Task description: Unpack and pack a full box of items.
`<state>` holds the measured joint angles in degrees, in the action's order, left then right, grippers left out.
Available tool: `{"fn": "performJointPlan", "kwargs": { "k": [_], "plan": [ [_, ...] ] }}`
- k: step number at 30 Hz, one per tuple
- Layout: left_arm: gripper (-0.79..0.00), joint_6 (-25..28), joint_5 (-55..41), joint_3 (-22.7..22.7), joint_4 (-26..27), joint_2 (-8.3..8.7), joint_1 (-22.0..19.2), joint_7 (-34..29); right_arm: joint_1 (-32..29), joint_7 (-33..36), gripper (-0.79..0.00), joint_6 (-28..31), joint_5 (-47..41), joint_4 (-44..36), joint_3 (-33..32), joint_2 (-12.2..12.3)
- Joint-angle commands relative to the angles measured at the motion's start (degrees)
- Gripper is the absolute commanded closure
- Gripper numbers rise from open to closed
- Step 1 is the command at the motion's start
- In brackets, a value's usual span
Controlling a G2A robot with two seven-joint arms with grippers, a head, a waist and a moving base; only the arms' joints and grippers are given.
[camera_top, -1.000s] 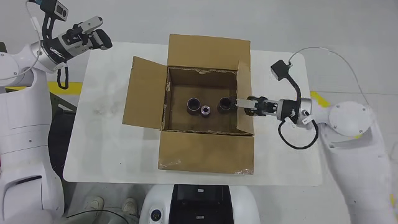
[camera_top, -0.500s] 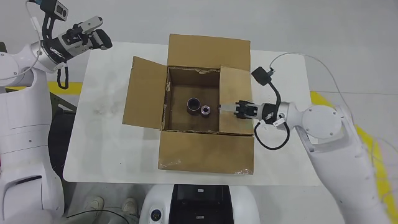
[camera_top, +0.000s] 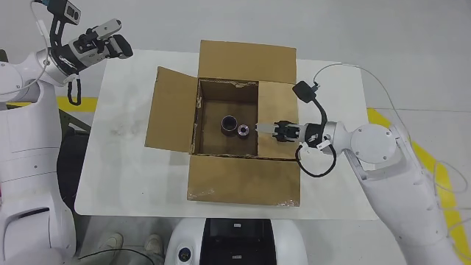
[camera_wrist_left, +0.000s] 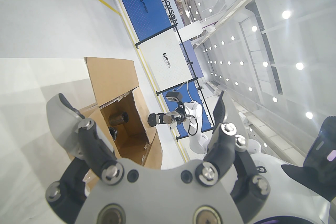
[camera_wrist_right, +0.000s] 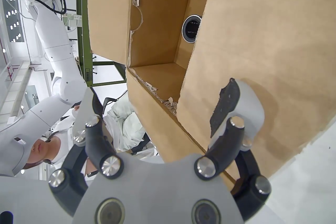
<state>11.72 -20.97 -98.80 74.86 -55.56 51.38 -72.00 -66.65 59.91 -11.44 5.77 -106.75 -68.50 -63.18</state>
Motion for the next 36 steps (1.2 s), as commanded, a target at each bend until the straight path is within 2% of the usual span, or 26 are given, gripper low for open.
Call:
{"fn": "performJointPlan", "kwargs": {
  "k": [1, 16, 23, 29, 36],
  "plan": [
    [-0.785, 0.0, 0.0, 0.0, 0.0, 0.00, 0.0, 0.0, 0.0, 0.0, -0.785, 0.0, 0.0, 0.0, 0.0, 0.0],
    [-0.785, -0.3, 0.0, 0.2, -0.1, -0.03, 0.3, 0.2, 0.0, 0.0, -0.785, 0.0, 0.0, 0.0, 0.0, 0.0],
    [-0.785, -1.3, 0.7, 3.6, -0.8, -0.17, 2.3, 3.2, 0.0, 0.0, -0.785, 0.0, 0.0, 0.0, 0.0, 0.0],
    [-0.785, -0.7, 1.7, 6.4, -2.2, -0.10, 3.6, 1.7, 0.0, 0.0, -0.785, 0.0, 0.0, 0.0, 0.0, 0.0],
    [-0.785, -3.1, -4.0, 10.4, -5.3, -0.73, 2.3, 0.5, 0.0, 0.0, -0.785, 0.0, 0.0, 0.0, 0.0, 0.0]
  ]
}}
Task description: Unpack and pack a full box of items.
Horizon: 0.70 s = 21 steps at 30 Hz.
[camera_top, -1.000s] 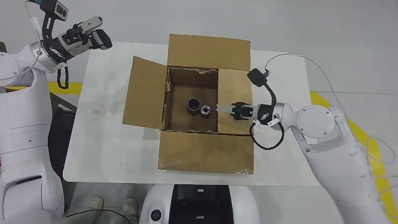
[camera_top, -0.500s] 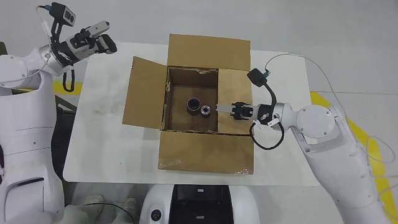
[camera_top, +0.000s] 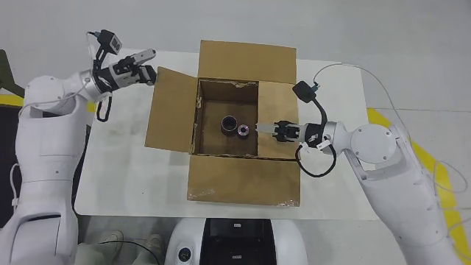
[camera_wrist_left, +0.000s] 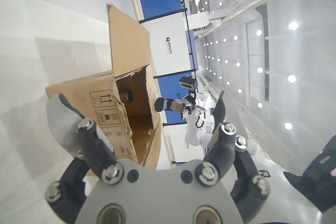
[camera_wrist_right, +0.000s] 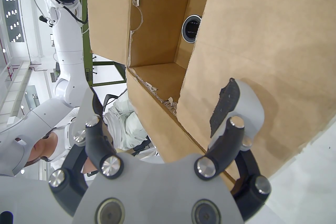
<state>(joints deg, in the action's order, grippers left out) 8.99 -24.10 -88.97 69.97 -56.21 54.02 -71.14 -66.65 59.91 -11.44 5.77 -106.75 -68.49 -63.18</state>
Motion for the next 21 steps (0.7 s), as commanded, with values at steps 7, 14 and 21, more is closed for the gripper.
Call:
{"fn": "performJointPlan", "kwargs": {
  "k": [7, 14, 21],
  "plan": [
    [-0.785, -0.6, -5.2, 3.8, -1.4, -0.63, -2.6, -2.7, 0.0, 0.0, -0.785, 0.0, 0.0, 0.0, 0.0, 0.0],
    [-0.785, -0.2, -6.5, 6.8, 1.3, -0.95, -4.3, -5.3, -3.2, -2.3, -0.785, 2.3, -1.8, -1.1, -2.4, 0.5],
    [-0.785, -2.5, -7.8, 12.2, 3.2, -1.85, -7.4, -6.1, -6.5, -2.8, -0.785, 4.1, -4.1, -2.5, -6.2, 1.2]
  ]
}}
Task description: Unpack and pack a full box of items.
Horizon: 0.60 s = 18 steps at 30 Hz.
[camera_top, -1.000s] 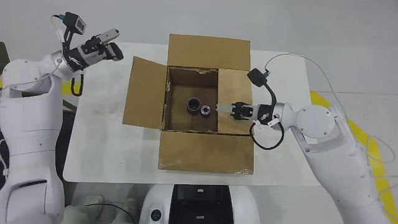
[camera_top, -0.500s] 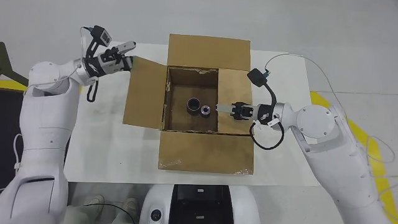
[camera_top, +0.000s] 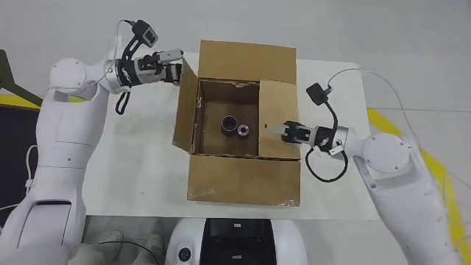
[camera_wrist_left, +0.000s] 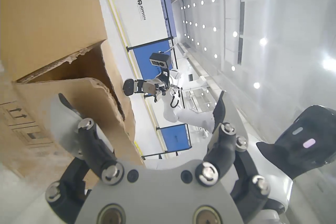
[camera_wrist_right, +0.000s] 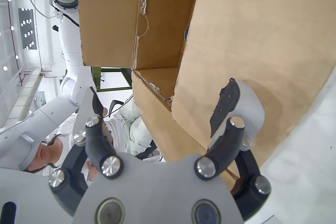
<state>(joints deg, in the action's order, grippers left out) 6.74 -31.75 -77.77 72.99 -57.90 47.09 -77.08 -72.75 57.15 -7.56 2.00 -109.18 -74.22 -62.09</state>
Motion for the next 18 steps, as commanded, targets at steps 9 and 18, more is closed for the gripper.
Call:
{"fn": "performJointPlan", "kwargs": {
  "k": [9, 18],
  "plan": [
    [-0.785, -1.0, 1.6, 9.6, -1.6, -1.91, -4.7, 1.2, -4.6, 0.7, -0.785, 2.8, -3.6, -1.3, -5.2, 1.0],
    [-0.785, 1.3, 6.6, 14.8, -3.1, -2.90, -6.4, 2.7, -11.7, 0.9, -0.785, 6.0, -8.1, -4.5, -12.8, 2.0]
  ]
}}
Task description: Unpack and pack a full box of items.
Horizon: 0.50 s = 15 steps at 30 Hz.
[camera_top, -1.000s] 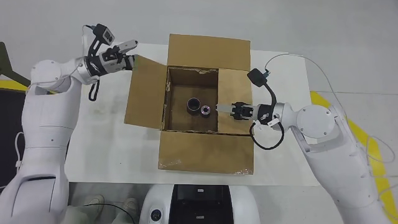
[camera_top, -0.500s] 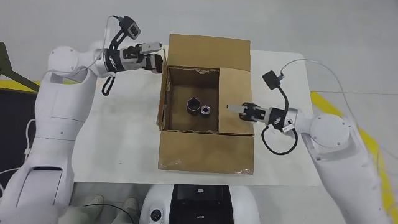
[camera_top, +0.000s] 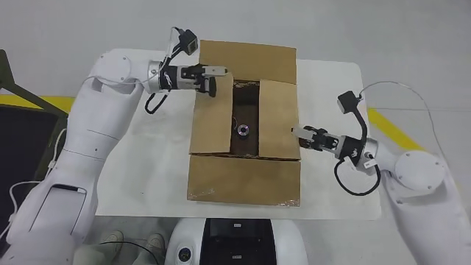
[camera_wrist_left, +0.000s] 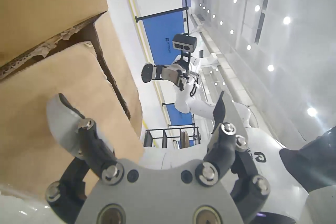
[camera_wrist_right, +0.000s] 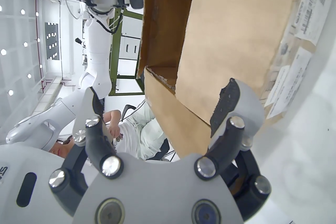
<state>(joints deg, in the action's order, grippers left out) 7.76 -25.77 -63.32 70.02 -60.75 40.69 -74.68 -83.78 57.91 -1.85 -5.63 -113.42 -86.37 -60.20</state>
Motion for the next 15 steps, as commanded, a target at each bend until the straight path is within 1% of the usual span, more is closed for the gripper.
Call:
{"fn": "performJointPlan", "kwargs": {
  "k": [1, 10, 15],
  "plan": [
    [-0.785, 0.4, 1.2, 0.7, -0.2, -0.11, -0.1, 0.6, -1.3, 0.2, -0.785, 0.6, -0.8, -0.6, -1.4, 0.2],
    [-0.785, 1.0, 5.6, 3.0, -0.6, -0.48, 0.0, 3.8, -5.8, 0.3, -0.785, 2.3, -3.1, -2.9, -5.4, 0.7],
    [-0.785, 1.2, 4.3, 2.3, 0.3, -0.49, 0.1, 5.1, -6.8, 1.2, -0.785, 2.7, -3.9, -3.5, -5.7, 1.0]
  ]
}}
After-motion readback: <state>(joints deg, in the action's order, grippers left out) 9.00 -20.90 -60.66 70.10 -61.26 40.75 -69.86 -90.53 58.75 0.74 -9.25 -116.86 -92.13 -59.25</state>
